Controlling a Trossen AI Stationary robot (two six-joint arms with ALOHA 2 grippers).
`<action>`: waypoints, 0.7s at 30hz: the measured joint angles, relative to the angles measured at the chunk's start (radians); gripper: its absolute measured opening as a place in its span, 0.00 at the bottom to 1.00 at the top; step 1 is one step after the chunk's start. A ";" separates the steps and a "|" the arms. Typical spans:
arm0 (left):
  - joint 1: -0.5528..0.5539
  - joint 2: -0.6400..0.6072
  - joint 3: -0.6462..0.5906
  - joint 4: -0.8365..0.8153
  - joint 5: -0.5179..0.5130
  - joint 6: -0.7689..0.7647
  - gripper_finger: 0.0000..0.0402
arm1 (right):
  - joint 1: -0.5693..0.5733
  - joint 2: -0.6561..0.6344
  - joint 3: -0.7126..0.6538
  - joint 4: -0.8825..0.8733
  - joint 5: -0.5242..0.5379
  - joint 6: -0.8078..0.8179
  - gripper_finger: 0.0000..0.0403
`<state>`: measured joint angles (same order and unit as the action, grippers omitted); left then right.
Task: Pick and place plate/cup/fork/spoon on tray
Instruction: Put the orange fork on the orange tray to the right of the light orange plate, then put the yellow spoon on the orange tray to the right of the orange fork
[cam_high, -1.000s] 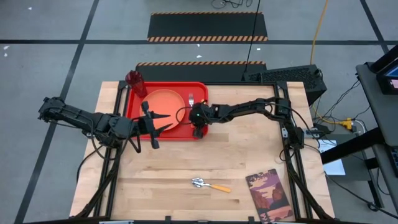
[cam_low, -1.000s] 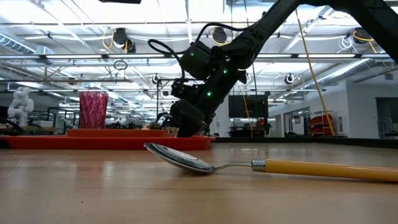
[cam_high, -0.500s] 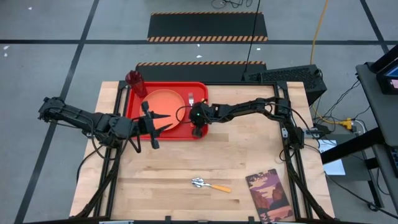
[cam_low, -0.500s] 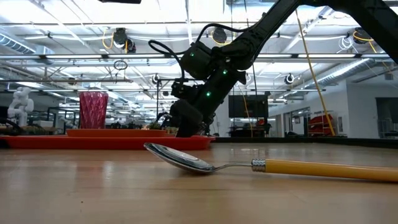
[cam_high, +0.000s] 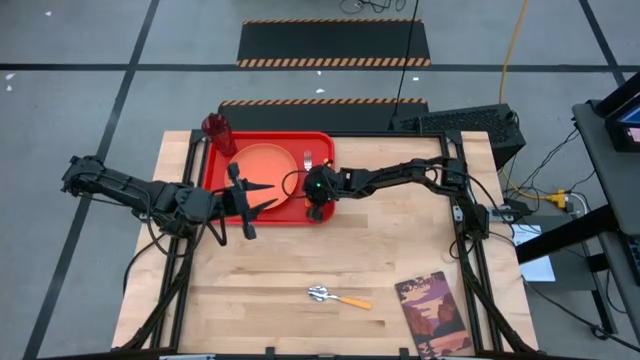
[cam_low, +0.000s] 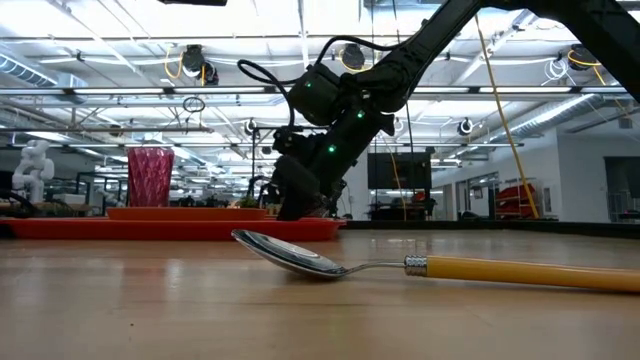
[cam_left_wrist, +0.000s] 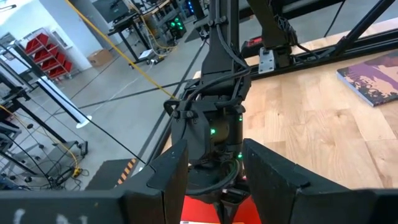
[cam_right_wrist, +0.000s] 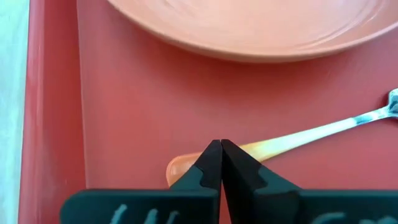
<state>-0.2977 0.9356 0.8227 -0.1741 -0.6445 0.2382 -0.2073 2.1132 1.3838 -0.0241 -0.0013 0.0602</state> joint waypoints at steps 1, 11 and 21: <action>0.000 0.000 0.000 0.000 0.000 0.000 0.39 | 0.000 0.000 0.000 0.005 0.001 0.004 0.00; 0.000 0.000 0.000 0.000 0.000 -0.003 0.39 | 0.003 -0.045 -0.001 -0.015 0.001 0.075 0.00; 0.000 0.000 0.000 -0.008 0.000 -0.004 0.39 | 0.147 -0.274 0.000 -0.235 0.200 0.179 0.00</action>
<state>-0.2978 0.9358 0.8227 -0.1819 -0.6441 0.2340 -0.0605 1.8393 1.3838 -0.2590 0.1985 0.2388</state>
